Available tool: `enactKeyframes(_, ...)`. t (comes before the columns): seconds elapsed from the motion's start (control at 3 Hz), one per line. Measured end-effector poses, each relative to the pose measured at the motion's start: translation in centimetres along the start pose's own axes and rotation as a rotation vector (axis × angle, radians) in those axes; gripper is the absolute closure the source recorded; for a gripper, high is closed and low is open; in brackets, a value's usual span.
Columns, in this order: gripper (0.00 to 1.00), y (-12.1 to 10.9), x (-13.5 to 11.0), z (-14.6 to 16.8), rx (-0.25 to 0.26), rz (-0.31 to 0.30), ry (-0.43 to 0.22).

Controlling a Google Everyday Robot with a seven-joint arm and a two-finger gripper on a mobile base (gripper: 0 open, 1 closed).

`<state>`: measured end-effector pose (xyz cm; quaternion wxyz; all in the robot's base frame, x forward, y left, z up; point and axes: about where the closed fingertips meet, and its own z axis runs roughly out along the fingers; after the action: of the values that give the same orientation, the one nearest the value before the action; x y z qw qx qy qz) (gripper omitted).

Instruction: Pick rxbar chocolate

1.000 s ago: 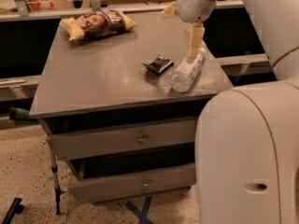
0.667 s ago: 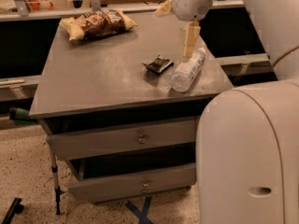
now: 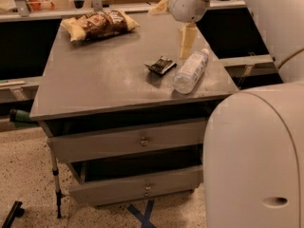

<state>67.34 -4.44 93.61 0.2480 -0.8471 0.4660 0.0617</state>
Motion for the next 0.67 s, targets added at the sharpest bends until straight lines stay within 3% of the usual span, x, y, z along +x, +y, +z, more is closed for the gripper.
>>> enactKeyframes(0.67,0.00,-1.71,-0.12,1.31,0.083,-0.096,-0.030)
